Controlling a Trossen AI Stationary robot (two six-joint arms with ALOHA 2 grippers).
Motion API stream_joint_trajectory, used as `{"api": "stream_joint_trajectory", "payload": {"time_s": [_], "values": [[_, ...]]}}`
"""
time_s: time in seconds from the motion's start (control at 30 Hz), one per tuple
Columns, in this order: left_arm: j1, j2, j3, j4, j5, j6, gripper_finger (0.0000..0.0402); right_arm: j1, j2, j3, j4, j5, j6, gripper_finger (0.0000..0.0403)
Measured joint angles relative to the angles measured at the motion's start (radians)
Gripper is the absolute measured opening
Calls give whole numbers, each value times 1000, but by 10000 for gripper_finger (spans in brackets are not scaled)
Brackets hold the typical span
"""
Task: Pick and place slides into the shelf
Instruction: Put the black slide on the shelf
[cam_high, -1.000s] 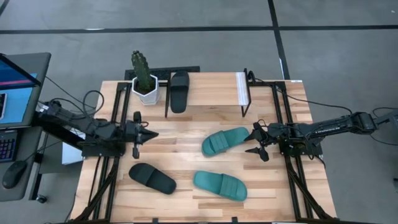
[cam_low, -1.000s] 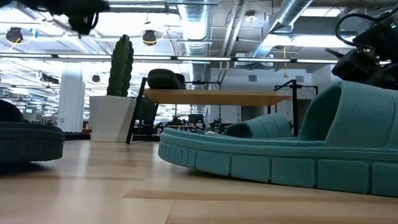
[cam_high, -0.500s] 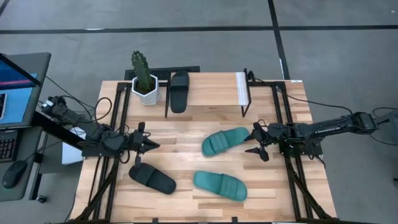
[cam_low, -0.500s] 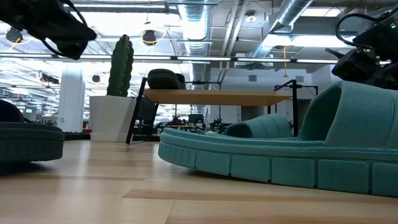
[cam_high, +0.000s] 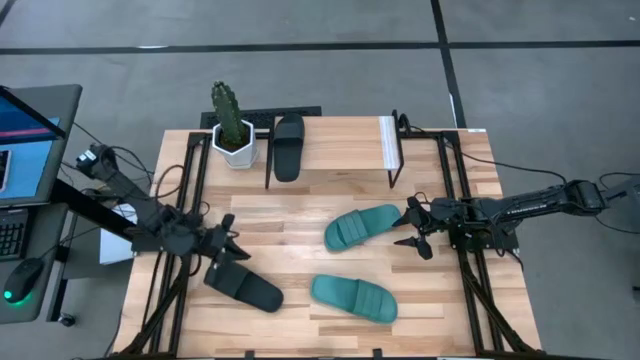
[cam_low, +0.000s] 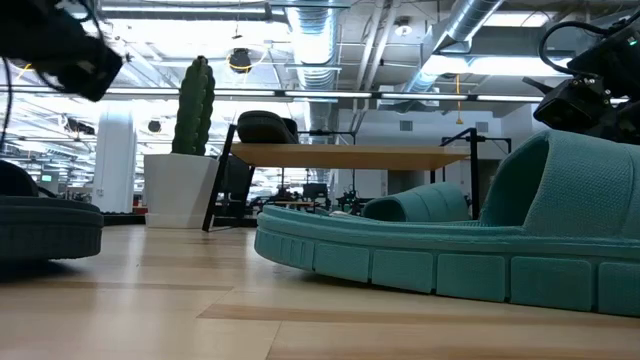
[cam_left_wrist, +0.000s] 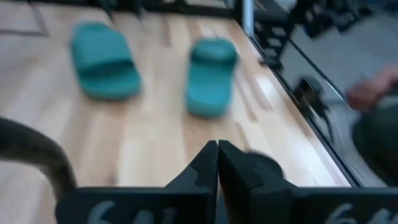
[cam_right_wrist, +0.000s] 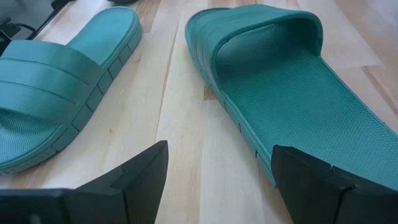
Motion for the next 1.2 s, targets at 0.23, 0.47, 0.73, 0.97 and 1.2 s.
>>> {"api": "stream_joint_trajectory", "payload": {"time_s": [0.23, 0.47, 0.73, 0.97, 1.2], "values": [[-146, 153, 0, 0, 52, -76, 0, 0, 0, 0, 0, 0, 0, 269], [-258, 284, 21, 25, 50, -131, 0, 0, 0, 0, 0, 0, 0, 269], [-353, 462, 94, 35, 42, -220, 0, 0, 0, 0, 0, 0, 0, 269], [-410, 650, 203, -84, 47, -440, 0, 0, 0, 0, 0, 0, 0, 269], [-420, 788, 324, -335, 15, -671, 0, 0, 0, 0, 0, 0, 0, 269]]}}
